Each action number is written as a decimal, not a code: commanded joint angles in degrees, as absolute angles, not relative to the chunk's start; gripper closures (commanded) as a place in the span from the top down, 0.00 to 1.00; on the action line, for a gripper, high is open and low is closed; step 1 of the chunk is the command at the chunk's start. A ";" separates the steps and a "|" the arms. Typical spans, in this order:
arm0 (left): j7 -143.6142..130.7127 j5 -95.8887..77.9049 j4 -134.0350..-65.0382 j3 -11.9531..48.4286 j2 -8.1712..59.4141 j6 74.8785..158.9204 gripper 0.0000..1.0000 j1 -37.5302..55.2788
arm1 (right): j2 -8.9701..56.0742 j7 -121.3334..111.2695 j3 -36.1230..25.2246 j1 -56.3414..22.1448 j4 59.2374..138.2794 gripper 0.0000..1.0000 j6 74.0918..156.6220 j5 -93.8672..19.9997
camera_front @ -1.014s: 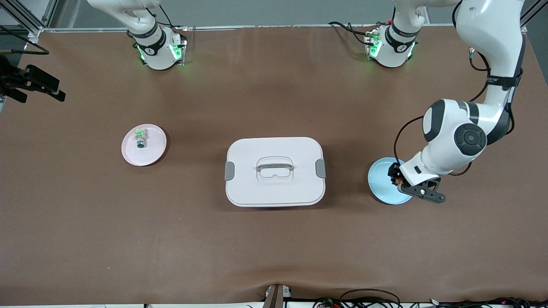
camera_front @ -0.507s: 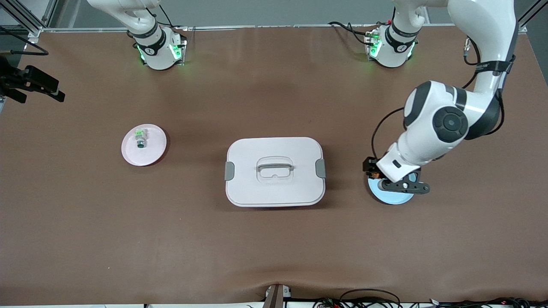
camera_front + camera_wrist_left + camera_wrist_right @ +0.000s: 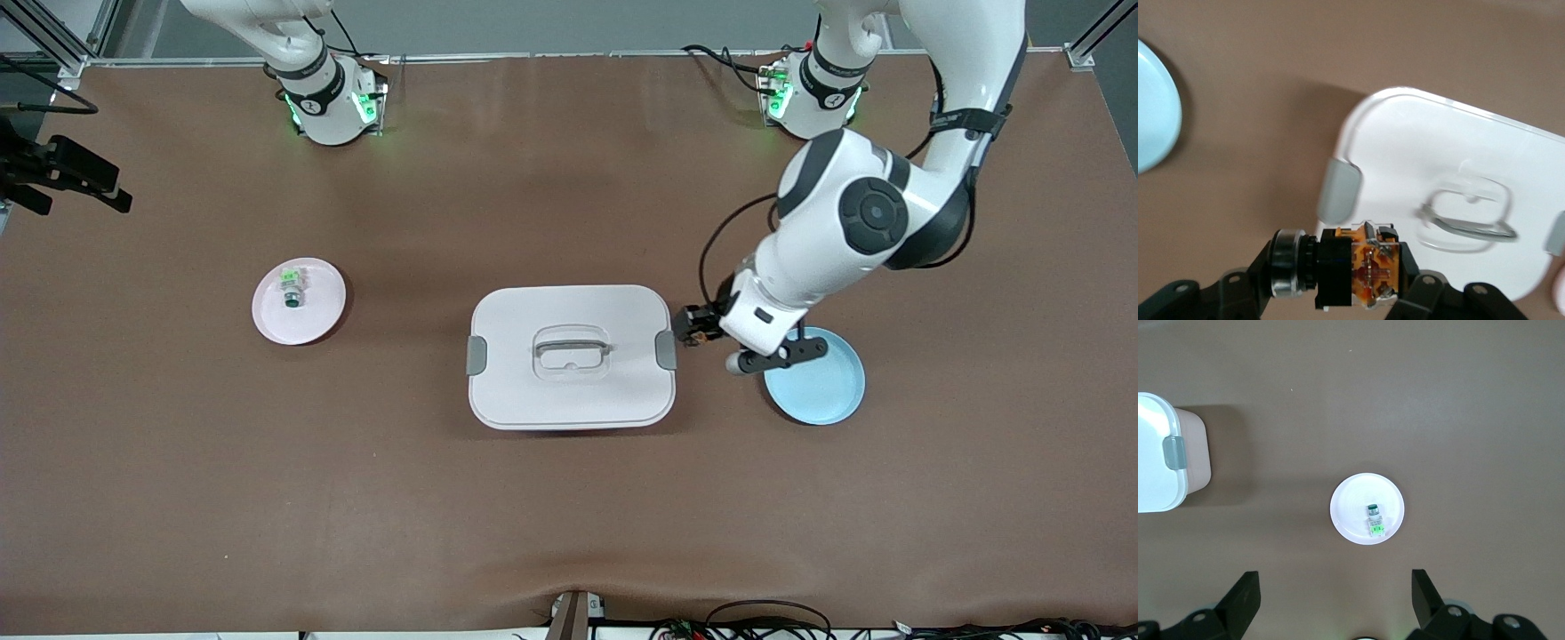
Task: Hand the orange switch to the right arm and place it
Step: 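Carry the switch over the white box while the right gripper approaches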
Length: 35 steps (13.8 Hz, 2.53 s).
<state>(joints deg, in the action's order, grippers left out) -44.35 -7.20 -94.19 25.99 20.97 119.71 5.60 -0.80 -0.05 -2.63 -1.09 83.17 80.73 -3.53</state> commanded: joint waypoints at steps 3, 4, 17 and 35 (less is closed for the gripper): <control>-62.98 -9.05 -86.59 27.77 25.74 118.48 0.00 11.41 | -0.09 0.97 -2.20 0.62 81.91 1.00 80.16 -6.59; -66.50 -9.05 -85.18 27.77 26.80 118.48 0.00 12.73 | -0.17 1.92 -1.94 0.35 81.91 1.00 80.50 -6.68; -91.40 -12.74 -75.94 27.77 30.67 122.95 0.00 22.58 | -15.62 17.14 -1.32 -5.79 114.74 1.00 113.69 -33.37; -95.54 -12.66 -75.50 27.25 33.22 128.32 0.00 23.91 | -12.41 32.52 3.69 -34.00 139.13 1.00 173.64 -38.41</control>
